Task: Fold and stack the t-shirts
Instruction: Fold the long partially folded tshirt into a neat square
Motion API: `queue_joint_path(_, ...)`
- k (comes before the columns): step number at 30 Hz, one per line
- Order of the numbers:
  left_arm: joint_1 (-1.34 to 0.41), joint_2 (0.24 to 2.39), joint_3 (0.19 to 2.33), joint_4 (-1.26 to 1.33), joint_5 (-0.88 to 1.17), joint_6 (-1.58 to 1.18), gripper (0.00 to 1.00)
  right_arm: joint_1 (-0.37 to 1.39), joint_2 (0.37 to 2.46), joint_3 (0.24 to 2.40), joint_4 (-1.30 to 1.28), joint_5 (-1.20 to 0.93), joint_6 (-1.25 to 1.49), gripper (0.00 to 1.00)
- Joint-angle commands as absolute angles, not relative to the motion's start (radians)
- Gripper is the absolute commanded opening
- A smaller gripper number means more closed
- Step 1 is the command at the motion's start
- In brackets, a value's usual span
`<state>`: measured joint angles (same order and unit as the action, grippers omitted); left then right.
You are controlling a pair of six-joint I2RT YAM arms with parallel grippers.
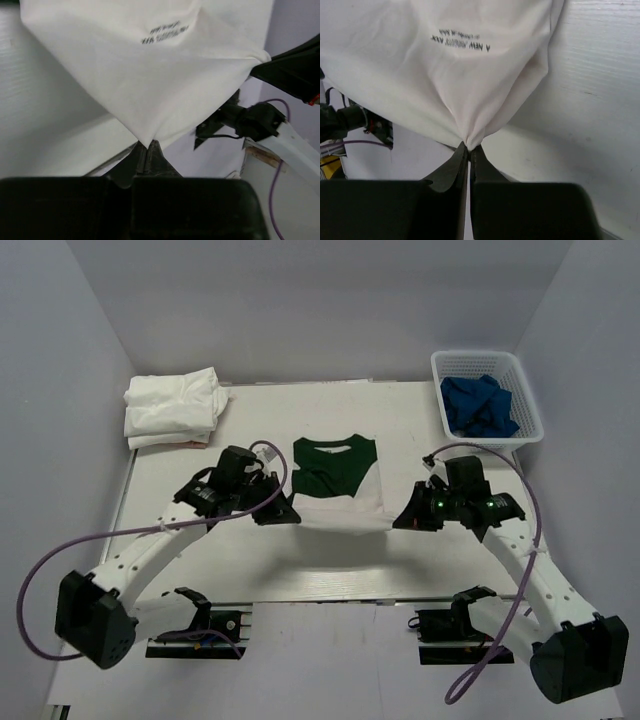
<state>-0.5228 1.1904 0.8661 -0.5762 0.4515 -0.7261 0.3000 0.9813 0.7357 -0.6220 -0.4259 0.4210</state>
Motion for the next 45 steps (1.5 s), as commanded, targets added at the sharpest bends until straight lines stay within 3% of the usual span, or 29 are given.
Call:
queue_joint_path(1,-0.520,1.086,0.939,-0.661,0.439,-0.758,0.00,0.291,0.943,0.868,-0.788,-0.430,0.380,0.00)
queue_joint_path(12,-0.499,1.150,1.104,-0.663,0.232,-0.749,0.00,0.282,1.114,1.066,-0.660,-0.445,0.385,0.00)
queue_joint_path(19,-0.489,1.336,1.275,-0.661,-0.008,-0.758,0.00,0.265,1.314,1.230,-0.592,-0.396,0.413,0.00)
queue_joint_path(31,-0.388,1.681,1.491,-0.666,-0.031,-0.713,0.00,0.222,1.655,1.414,-0.497,-0.430,0.407,0.00)
queue_joint_path(45,-0.304,2.043,1.684,-0.612,0.092,-0.661,0.00,0.210,2.020,1.614,-0.440,-0.414,0.387,0.01)
